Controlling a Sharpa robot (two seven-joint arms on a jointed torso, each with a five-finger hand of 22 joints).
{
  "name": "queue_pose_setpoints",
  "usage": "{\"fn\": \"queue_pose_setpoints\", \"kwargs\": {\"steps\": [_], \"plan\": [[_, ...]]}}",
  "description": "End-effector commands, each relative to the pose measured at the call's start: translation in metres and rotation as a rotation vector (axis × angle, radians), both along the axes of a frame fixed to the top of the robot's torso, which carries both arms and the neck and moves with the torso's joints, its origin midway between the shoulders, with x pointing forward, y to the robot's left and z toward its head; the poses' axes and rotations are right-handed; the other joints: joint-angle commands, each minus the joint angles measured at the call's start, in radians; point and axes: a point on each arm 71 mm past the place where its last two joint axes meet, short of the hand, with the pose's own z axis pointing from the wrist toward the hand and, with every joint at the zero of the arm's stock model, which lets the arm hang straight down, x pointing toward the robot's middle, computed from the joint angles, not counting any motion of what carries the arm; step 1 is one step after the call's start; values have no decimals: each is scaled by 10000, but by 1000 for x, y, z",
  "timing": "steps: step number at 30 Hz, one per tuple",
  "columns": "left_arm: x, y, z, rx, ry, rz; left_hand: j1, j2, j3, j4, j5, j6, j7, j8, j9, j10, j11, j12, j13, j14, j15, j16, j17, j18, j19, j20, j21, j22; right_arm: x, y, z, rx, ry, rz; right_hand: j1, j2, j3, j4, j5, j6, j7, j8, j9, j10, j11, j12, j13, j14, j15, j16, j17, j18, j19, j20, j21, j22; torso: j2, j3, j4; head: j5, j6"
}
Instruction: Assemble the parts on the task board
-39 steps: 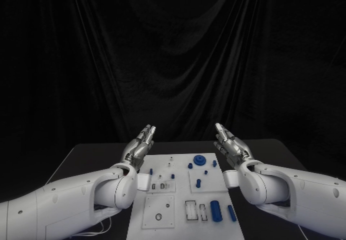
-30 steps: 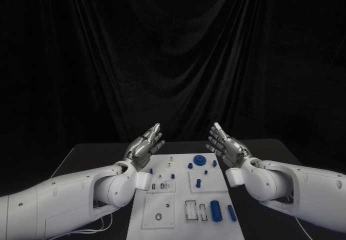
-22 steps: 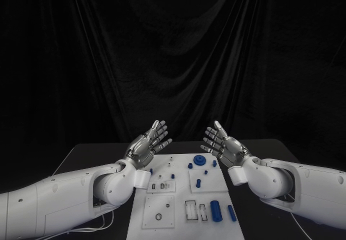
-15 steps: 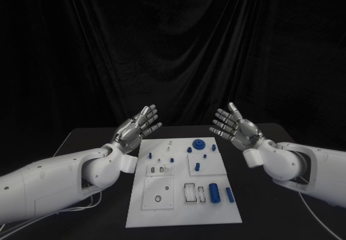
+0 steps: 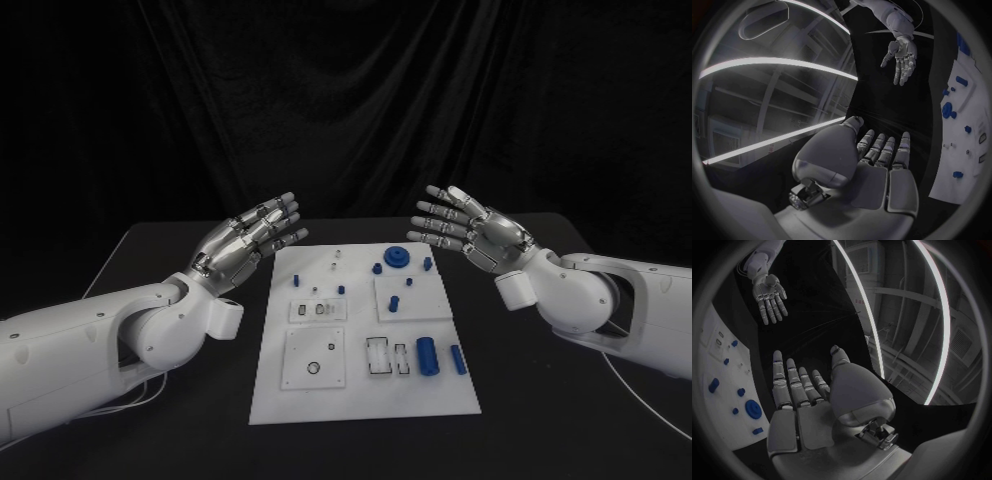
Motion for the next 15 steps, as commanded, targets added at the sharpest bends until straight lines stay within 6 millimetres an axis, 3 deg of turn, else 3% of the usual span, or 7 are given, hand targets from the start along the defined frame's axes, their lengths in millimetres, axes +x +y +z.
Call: {"fn": "queue_pose_setpoints", "kwargs": {"steps": [1, 2, 3, 6, 9, 12, 15], "plan": [[-3, 6, 23, -1089, -1719, 238, -133, -99, 258, -82, 101, 283, 15, 110, 41, 184, 43, 260, 34, 170, 59, 166, 30, -45, 279, 3, 175, 68, -2, -5, 5, -765, -468, -33, 645, -5, 170, -532, 488, 102, -72, 324, 35, 454, 107, 1376, 298, 907, -99, 510, 153, 154, 1012, -6, 257, 0, 261, -69, 96, -97, -105], [-3, 7, 25, -1104, -1773, 257, -161, -127, 324, -106, 122, 324, 18, 118, 48, 206, 68, 306, 39, 211, 90, 209, 38, -67, 355, 13, 220, 84, -2, -6, 6, -955, -566, -62, 1098, 10, 340, -895, 652, 557, -7, 788, 148, 693, 113, 1909, 456, 1415, -232, 828, 293, 209, 1599, -116, 466, 45, 309, -86, 110, -113, -108], [-4, 9, 28, -1128, -1837, 281, -181, -143, 371, -119, 136, 350, 17, 123, 52, 219, 81, 339, 42, 243, 108, 243, 44, -82, 424, 15, 262, 100, -2, -8, 8, -1240, -712, -97, 1241, 24, 403, -1022, 706, 650, 22, 914, 172, 716, 126, 2091, 507, 1532, -275, 916, 341, 207, 1745, -153, 499, 40, 403, -127, 140, -139, -120], [-7, 12, 35, -1195, -1989, 327, -278, -209, 565, -172, 178, 419, 10, 131, 60, 316, 128, 524, 66, 393, 172, 395, 69, -162, 668, 17, 404, 151, 1, -9, 15, -2080, -1173, -176, 2042, -7, 881, -1718, 833, 1864, 284, 2071, 483, 1402, 152, 2978, 815, 2605, -590, 1709, 715, 204, 2590, -570, 950, 206, 530, -173, 185, -179, -168], [-8, 14, 42, -1335, -2044, 335, -344, -229, 686, -193, 189, 463, 2, 135, 65, 422, 122, 705, 96, 516, 176, 514, 92, -193, 839, 9, 506, 187, 8, -9, 28, -3104, -1756, -244, 2261, -121, 1010, -1953, 767, 2559, 534, 2527, 656, 2150, 11, 3413, 942, 3738, -926, 2456, 1043, 147, 3535, -953, 1775, 611, 626, -209, 204, -114, -285], [-11, 14, 47, -1677, -1857, 341, -374, -244, 770, -221, 211, 461, 18, 130, 64, 441, 127, 747, 101, 597, 194, 595, 107, -209, 932, 7, 561, 206, 17, -5, 44, -4554, -2444, -210, 2338, -324, 1122, -2107, 558, 3055, 519, 2747, 704, 3153, -274, 3446, 841, 4946, -1440, 3540, 1521, 149, 4275, -1483, 3387, 1560, 831, -277, 263, -93, -257], [-16, 13, 52, -1836, -1823, 282, -428, -277, 832, -222, 215, 467, 53, 125, 65, 435, 168, 779, 102, 644, 267, 659, 116, -247, 961, 9, 574, 206, 25, 1, 59, -6286, -3221, 56, 2143, -415, 1125, -1958, 12, 3470, 592, 2763, 662, 3680, -478, 3317, 743, 5929, -1724, 5090, 2201, 170, 4868, -1625, 5005, 2561, 922, -320, 282, -35, -325]]}}
